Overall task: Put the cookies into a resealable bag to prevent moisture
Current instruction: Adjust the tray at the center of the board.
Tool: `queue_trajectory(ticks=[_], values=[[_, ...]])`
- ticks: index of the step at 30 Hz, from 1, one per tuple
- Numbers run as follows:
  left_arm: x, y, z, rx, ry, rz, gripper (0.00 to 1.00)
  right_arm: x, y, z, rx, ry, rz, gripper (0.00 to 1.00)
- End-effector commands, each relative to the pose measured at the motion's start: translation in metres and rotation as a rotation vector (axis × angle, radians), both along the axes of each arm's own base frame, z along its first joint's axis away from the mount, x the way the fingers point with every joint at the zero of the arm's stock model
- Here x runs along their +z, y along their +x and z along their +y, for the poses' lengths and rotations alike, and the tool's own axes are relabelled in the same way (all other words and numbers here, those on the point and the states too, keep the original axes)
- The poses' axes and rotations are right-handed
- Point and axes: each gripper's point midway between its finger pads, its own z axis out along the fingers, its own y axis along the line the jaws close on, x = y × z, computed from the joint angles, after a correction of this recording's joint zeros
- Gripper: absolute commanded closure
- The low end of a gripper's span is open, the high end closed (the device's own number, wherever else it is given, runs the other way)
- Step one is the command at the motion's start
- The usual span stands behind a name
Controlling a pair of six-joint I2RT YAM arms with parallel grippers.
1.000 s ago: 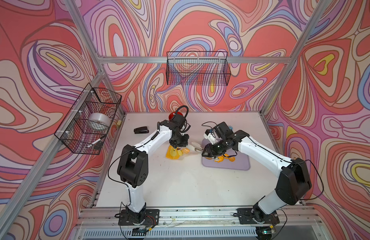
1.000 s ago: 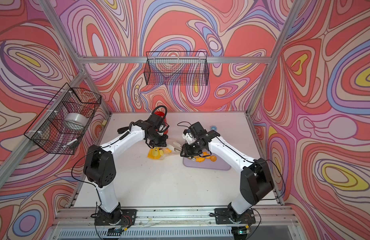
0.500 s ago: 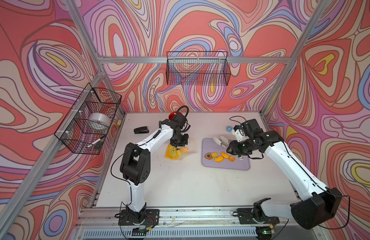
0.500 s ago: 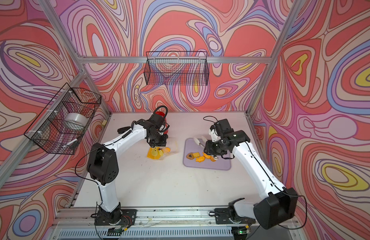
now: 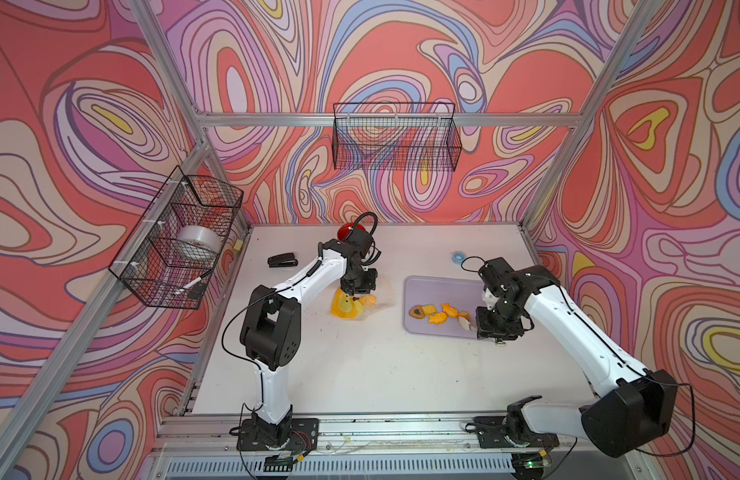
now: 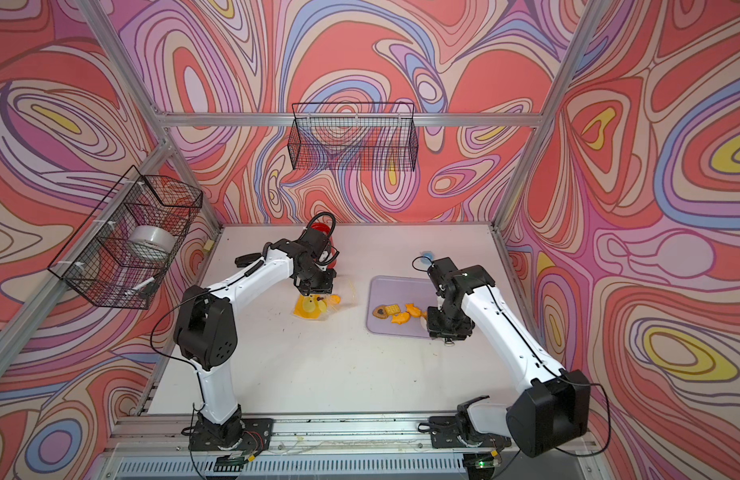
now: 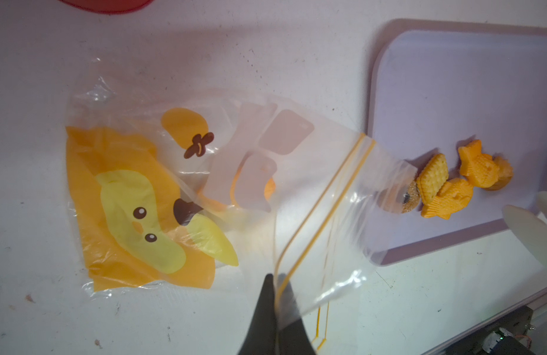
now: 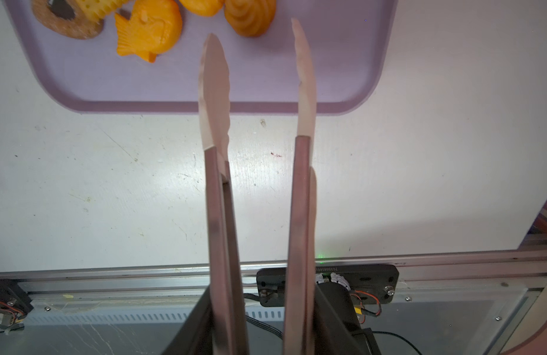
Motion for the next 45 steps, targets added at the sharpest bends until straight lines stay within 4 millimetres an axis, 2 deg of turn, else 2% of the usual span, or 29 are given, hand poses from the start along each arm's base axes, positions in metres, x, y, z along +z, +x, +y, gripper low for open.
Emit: queue_trajectory(ticks=[1, 10, 14, 17, 25, 34, 45], values=[[-0.004, -0.002, 0.003, 0.010, 0.003, 0.015, 1.00, -0.013, 0.006, 0.005, -0.001, 0.020, 0.016, 0.57], [-0.006, -0.002, 0.006, 0.011, 0.016, 0.020, 1.00, -0.030, 0.031, 0.007, 0.030, -0.004, -0.005, 0.59], [-0.005, -0.002, 0.005, 0.009, 0.016, 0.017, 1.00, -0.032, 0.037, 0.002, 0.050, -0.038, -0.027, 0.59], [-0.005, 0.000, 0.004, 0.009, 0.012, 0.019, 1.00, -0.031, 0.047, 0.001, 0.061, -0.055, -0.055, 0.56], [0.000, -0.001, 0.006, 0.006, 0.022, 0.010, 1.00, -0.026, 0.073, -0.003, 0.058, -0.088, -0.137, 0.56], [0.001, -0.001, 0.006, 0.006, 0.022, 0.012, 1.00, -0.042, 0.088, 0.000, 0.049, -0.054, -0.153, 0.56], [-0.001, 0.000, 0.005, 0.008, 0.023, 0.019, 1.00, -0.025, 0.114, -0.001, 0.003, 0.006, -0.285, 0.57]])
